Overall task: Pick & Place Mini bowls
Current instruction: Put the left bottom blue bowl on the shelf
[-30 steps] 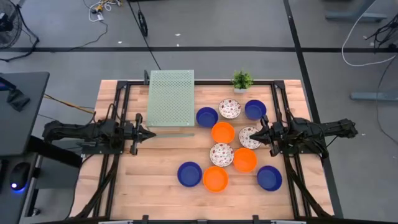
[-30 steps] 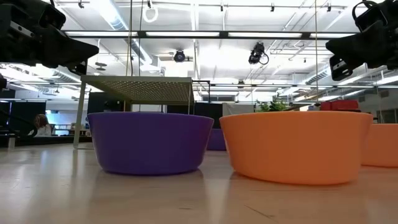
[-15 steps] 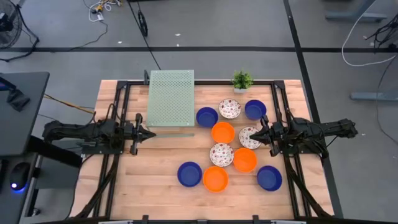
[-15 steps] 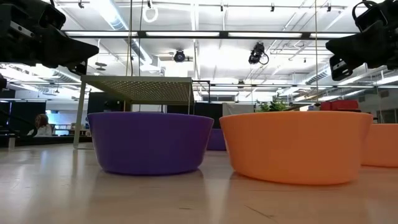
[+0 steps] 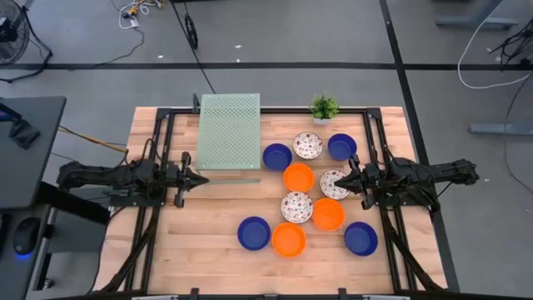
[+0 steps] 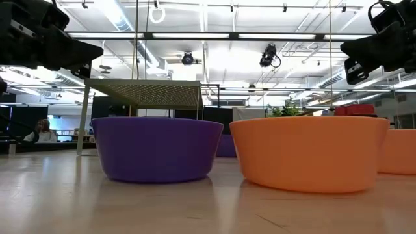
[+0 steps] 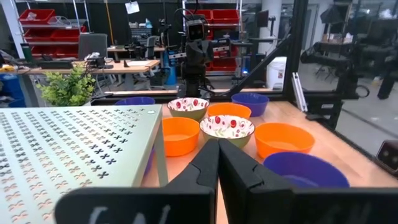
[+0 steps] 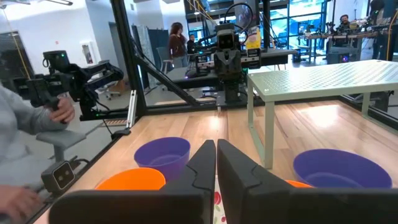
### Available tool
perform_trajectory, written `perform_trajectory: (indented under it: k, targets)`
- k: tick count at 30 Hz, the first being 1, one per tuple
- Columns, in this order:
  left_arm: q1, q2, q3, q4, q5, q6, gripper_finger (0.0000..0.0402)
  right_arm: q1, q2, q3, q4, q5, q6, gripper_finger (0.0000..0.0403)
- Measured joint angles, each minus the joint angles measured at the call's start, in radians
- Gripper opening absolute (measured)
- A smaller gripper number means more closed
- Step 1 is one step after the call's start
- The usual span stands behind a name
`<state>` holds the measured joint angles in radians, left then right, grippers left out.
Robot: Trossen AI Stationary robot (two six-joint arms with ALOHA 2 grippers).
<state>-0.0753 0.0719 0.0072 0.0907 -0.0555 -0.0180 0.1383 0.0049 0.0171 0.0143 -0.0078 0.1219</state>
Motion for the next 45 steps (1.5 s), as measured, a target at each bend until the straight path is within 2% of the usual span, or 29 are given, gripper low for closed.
perform_trajectory:
  k: [5, 10, 14, 19, 23, 29, 37, 45]
  targets:
    - [0.0, 0.0, 0.0, 0.053, 0.004, -0.076, 0.0012, 0.0, 0.0, 0.0, 0.0, 0.0, 0.0, 0.0022]
    - [-0.001, -0.001, 0.0, 0.186, 0.007, -0.086, 0.0012, 0.0, 0.0, 0.0, 0.0, 0.0, 0.0, 0.0022]
    - [-0.001, 0.0, 0.0, 0.216, 0.044, -0.219, 0.0012, 0.0, 0.0, 0.0, 0.0, 0.0, 0.0, 0.0022]
    - [-0.011, 0.07, 0.0, 0.313, 0.124, -0.155, 0.0011, 0.0, 0.0, 0.0, -0.001, 0.0, 0.0, 0.0022]
    - [-0.079, 0.233, 0.033, 0.373, 0.133, -0.099, 0.0006, 0.0, 0.0, 0.0, -0.001, 0.0, 0.0, 0.0022]
    - [-0.223, 0.591, 0.182, 0.346, 0.059, -0.067, 0.0013, 0.0, 0.0, 0.0, -0.001, 0.0, 0.0, 0.0022]
    - [-0.322, 1.019, 0.505, -0.057, -0.024, -0.159, 0.006, 0.0, 0.0, 0.0, -0.001, 0.0, 0.0, 0.0022]
    - [-0.399, 1.368, 0.799, -0.23, 0.073, -0.118, 0.0142, 0.0, 0.0, 0.0, -0.001, 0.0, 0.0, 0.0022]
